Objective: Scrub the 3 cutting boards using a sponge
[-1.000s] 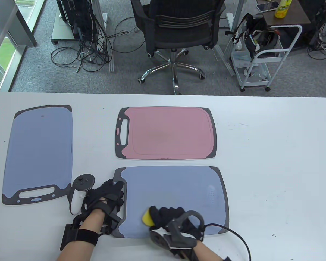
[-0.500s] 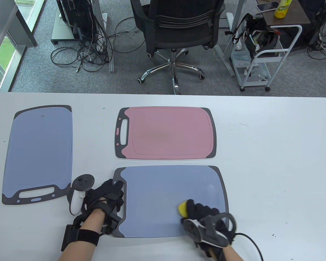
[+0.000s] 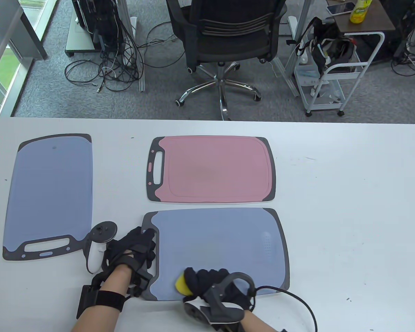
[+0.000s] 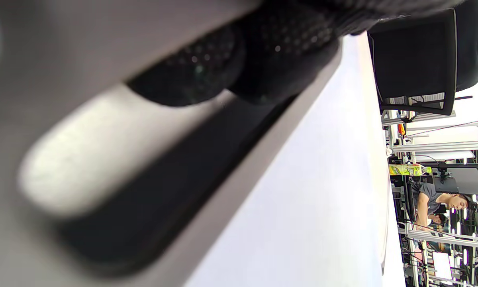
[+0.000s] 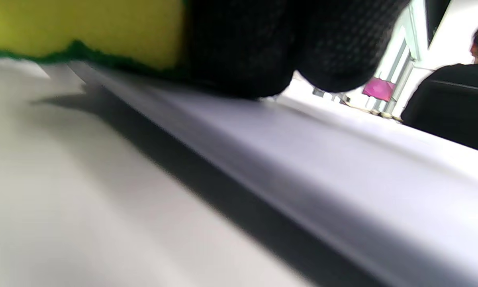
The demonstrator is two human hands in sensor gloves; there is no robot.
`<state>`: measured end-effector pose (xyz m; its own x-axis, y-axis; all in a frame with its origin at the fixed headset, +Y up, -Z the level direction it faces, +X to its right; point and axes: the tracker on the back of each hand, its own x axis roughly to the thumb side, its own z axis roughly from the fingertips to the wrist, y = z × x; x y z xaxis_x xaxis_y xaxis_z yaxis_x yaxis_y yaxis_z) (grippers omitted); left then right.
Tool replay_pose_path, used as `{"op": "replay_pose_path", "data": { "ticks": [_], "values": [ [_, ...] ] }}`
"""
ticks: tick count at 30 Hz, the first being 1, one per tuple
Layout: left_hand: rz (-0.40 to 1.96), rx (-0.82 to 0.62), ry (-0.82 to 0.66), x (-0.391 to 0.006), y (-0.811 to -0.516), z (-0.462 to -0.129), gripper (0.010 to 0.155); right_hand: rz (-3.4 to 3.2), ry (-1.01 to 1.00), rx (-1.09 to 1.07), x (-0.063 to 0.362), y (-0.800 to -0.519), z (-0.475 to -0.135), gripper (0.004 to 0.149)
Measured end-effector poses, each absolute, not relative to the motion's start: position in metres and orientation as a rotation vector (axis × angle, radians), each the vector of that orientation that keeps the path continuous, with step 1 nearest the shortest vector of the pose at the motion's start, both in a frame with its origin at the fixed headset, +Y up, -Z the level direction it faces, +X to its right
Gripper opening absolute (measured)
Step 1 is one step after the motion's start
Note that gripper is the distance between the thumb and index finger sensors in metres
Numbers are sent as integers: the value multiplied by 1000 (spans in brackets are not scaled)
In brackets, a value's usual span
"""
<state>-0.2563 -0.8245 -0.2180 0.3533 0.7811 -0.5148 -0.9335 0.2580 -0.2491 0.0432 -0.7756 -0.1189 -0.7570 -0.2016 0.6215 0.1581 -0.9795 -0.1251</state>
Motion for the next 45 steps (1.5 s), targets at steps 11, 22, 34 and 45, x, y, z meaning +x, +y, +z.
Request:
{"op": "replay_pose_path", "data": {
  "ticks": [11,22,34,45],
  "values": [
    [1278,-590,351,-262,-828,-215,59,-3128,-146,-244,252,-775,-130,73],
    [1437,-471,20,-278,-784,-217,51,-3461,-43,115,308,-759,-141,73],
    [781,139,-544,-271,-678,-169,43,-3600,76,202,322,-749,-139,72],
    [297,184,-657,-232,-725,-169,43,-3660,131,234,324,-746,-131,72]
  ]
}}
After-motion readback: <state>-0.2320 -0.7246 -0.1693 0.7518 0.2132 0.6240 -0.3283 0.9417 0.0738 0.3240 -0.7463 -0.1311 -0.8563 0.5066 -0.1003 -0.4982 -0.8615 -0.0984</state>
